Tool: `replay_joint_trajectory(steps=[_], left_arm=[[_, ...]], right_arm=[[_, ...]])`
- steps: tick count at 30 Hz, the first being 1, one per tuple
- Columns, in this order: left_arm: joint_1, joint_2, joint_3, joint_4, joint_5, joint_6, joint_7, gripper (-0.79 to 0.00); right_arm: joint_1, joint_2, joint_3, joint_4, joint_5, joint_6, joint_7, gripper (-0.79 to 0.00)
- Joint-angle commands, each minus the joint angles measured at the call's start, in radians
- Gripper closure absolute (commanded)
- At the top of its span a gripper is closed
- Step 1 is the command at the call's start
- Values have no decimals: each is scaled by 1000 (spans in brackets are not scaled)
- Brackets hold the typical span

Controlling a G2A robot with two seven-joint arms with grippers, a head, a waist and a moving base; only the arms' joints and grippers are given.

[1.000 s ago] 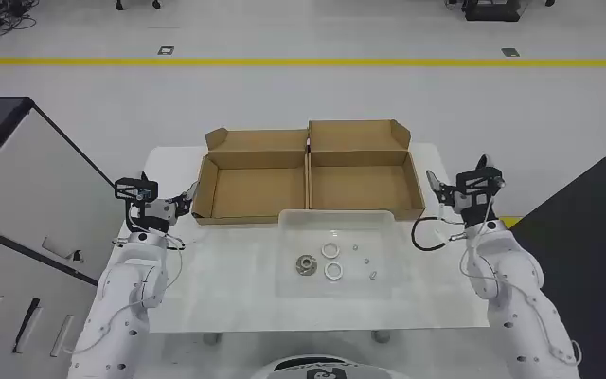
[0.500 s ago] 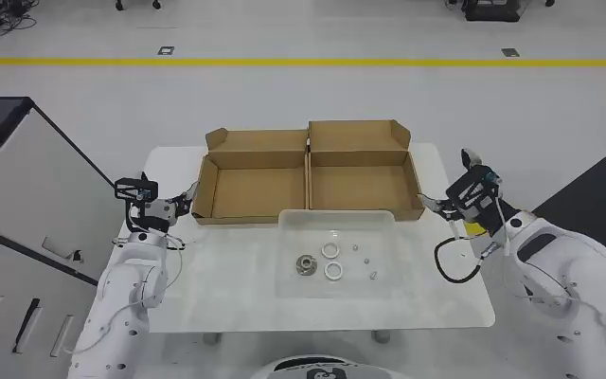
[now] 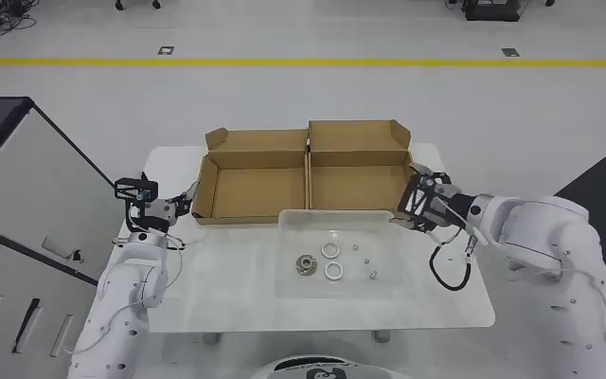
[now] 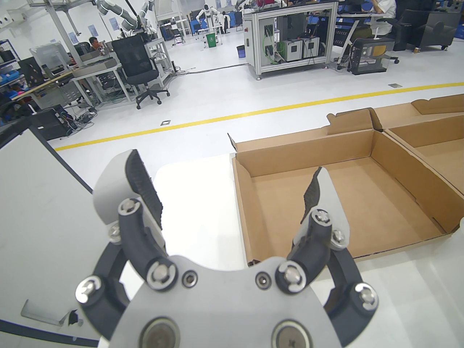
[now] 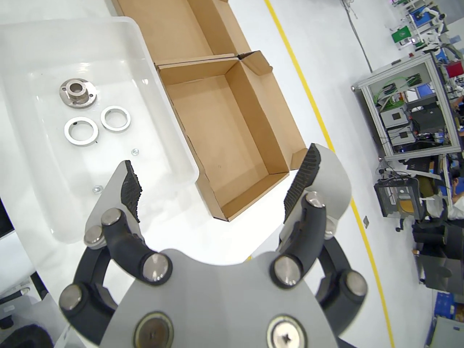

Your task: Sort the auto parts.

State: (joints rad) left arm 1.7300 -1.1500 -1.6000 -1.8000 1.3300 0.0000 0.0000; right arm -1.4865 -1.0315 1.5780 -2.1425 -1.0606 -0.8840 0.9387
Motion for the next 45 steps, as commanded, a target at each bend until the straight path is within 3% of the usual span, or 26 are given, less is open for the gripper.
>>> replay_joint_trajectory(steps=[1,17,33,37,45], left_arm=[[0,0,0,0,0,0,0,-785],[0,0,0,0,0,0,0,-785],[0,0,0,0,0,0,0,-785],[0,0,0,0,0,0,0,-785],[0,0,0,0,0,0,0,-785]], right_arm=[[27,17,-62,10,-11,9,6,-785],[301,171,-491,105,203,221,218,-785],[503,336,-827,162,336,249,247,-785],[548,362,-882,157,330,237,235,-785],[548,362,-882,157,330,237,235,-785]])
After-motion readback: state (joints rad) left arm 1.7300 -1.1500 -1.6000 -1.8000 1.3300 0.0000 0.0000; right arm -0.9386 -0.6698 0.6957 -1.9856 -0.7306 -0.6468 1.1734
